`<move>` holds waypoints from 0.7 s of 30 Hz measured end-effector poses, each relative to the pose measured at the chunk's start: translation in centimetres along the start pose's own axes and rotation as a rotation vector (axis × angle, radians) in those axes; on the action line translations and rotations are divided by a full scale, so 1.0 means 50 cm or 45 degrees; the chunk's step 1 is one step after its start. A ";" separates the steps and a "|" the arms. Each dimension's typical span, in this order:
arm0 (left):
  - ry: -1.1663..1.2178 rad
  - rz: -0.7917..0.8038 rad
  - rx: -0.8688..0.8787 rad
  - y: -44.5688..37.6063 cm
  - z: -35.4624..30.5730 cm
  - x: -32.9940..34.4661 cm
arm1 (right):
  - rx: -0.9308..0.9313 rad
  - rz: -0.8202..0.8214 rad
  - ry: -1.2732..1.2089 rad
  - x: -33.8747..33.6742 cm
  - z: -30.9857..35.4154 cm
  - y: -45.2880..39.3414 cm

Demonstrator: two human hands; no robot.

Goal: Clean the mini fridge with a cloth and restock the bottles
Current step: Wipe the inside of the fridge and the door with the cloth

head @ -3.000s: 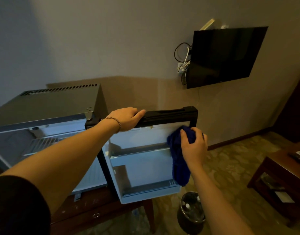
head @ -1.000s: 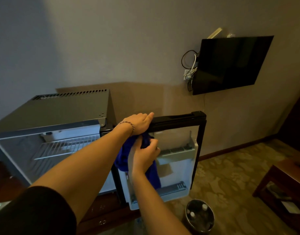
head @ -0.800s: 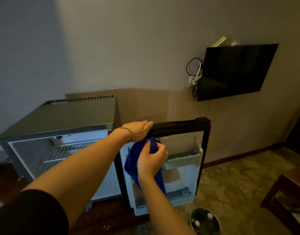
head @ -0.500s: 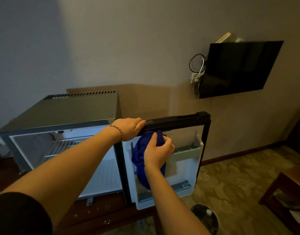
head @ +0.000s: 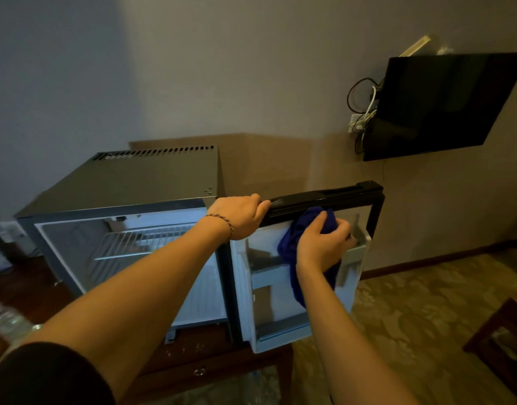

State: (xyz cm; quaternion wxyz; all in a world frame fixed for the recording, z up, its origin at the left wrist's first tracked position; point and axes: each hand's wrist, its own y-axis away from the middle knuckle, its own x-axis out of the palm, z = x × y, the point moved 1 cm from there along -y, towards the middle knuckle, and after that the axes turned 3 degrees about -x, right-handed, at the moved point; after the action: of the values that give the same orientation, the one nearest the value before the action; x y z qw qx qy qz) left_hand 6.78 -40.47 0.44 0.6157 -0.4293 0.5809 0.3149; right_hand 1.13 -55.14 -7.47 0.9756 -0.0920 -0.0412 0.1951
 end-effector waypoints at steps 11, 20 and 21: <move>-0.012 0.035 -0.003 -0.005 -0.007 -0.002 | 0.037 0.123 0.031 0.070 0.024 0.168; -0.024 -0.007 -0.054 -0.003 0.000 0.002 | 0.068 0.056 -0.137 0.029 0.023 0.069; -0.023 -0.013 -0.057 -0.002 0.000 0.003 | 0.056 0.061 -0.116 0.018 0.024 0.049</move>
State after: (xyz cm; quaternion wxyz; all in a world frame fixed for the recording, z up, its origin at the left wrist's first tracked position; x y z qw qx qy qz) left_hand 6.89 -40.56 0.32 0.6128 -0.4432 0.5659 0.3285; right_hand 0.92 -52.35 -6.74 0.9695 -0.0626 -0.0792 0.2233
